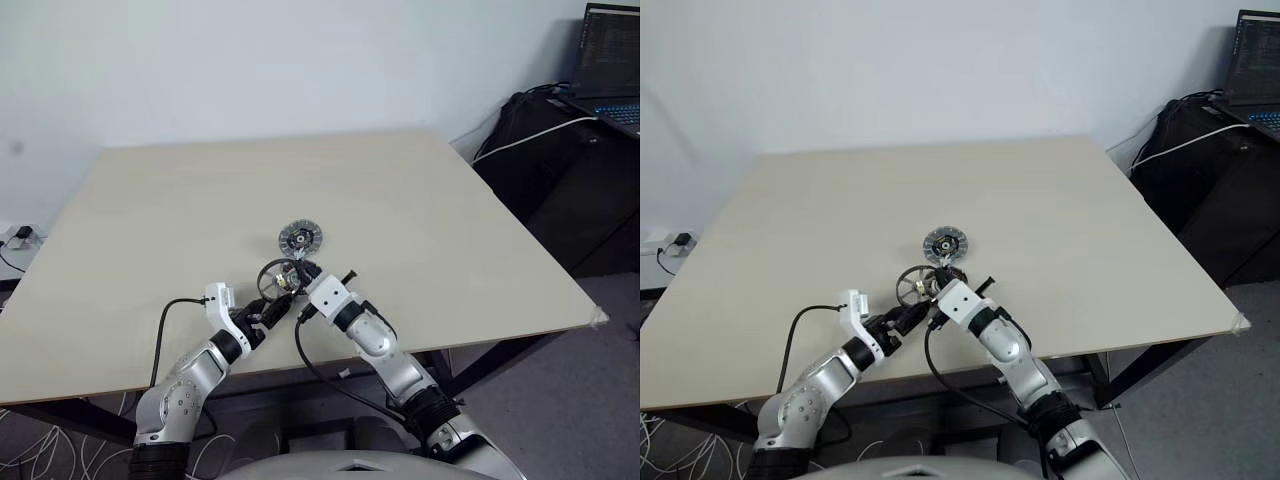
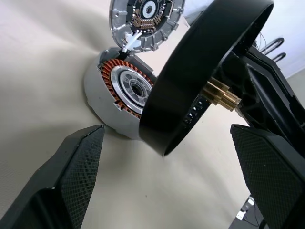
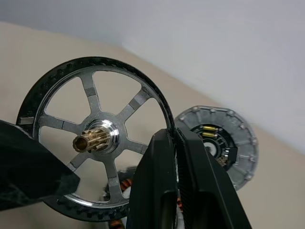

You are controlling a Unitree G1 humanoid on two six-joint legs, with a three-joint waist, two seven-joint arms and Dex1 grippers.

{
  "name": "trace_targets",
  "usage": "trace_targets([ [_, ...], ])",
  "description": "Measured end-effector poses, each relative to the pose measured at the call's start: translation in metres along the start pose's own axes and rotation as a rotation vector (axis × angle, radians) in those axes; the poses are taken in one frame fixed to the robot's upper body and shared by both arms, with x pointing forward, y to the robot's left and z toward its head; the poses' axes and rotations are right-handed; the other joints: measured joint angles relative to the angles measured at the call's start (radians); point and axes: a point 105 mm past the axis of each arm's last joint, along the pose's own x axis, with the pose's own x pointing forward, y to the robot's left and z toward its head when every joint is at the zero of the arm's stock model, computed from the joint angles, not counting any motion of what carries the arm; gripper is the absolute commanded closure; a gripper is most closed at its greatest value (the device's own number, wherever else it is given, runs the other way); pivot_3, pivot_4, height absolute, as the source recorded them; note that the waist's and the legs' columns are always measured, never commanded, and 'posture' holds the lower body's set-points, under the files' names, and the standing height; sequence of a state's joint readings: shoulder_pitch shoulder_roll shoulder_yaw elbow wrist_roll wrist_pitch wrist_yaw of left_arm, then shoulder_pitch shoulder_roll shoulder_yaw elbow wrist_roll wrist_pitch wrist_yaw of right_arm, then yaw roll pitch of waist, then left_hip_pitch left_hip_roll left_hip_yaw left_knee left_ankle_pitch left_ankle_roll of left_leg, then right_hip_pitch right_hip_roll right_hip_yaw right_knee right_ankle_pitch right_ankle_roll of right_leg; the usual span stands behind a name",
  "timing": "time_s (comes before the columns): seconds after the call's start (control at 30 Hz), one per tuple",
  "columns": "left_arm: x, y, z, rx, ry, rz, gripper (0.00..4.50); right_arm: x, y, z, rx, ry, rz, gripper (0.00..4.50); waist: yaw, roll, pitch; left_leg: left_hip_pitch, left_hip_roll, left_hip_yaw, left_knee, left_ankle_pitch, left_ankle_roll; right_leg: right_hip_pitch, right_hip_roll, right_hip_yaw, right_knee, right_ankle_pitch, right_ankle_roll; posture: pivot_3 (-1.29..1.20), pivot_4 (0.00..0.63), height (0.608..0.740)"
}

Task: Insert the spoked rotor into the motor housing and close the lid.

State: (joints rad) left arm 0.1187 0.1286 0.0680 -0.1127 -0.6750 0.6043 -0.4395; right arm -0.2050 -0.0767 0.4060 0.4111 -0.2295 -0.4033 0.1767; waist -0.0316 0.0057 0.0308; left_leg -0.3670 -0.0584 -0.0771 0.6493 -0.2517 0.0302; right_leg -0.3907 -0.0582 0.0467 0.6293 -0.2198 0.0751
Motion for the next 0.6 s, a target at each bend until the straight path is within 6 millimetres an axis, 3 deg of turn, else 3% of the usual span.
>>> trace_targets([
  [0.23, -0.0031, 0.0018, -0.0017, 0.006, 0.018, -0.005, 0.00, -0.0025, 0.0014, -0.0032, 0.016, 0.017, 0.031, 4.46, 0.002, 0.000, 0.000, 0.000, 0.000, 0.000, 0.000, 0.000, 0.000, 0.000, 0.000, 0.000, 0.000, 0.000, 0.000, 0.00, 0.000, 0.740],
  [0.33, -0.0044, 0.0027, -0.0047, -0.003, 0.030, -0.002, 0.60, -0.0029, 0.0015, -0.0043, 0.015, 0.023, 0.031, 4.50, 0.002, 0.000, 0.000, 0.000, 0.000, 0.000, 0.000, 0.000, 0.000, 0.000, 0.000, 0.000, 0.000, 0.000, 0.000, 0.00, 0.000, 0.740],
  [0.6, -0.0105, 0.0071, -0.0080, -0.006, 0.044, 0.015, 0.60, -0.0033, 0.0016, -0.0074, 0.008, 0.043, 0.034, 4.50, 0.003, 0.000, 0.000, 0.000, 0.000, 0.000, 0.000, 0.000, 0.000, 0.000, -0.001, 0.000, 0.000, 0.000, 0.000, 0.00, 0.000, 0.740],
])
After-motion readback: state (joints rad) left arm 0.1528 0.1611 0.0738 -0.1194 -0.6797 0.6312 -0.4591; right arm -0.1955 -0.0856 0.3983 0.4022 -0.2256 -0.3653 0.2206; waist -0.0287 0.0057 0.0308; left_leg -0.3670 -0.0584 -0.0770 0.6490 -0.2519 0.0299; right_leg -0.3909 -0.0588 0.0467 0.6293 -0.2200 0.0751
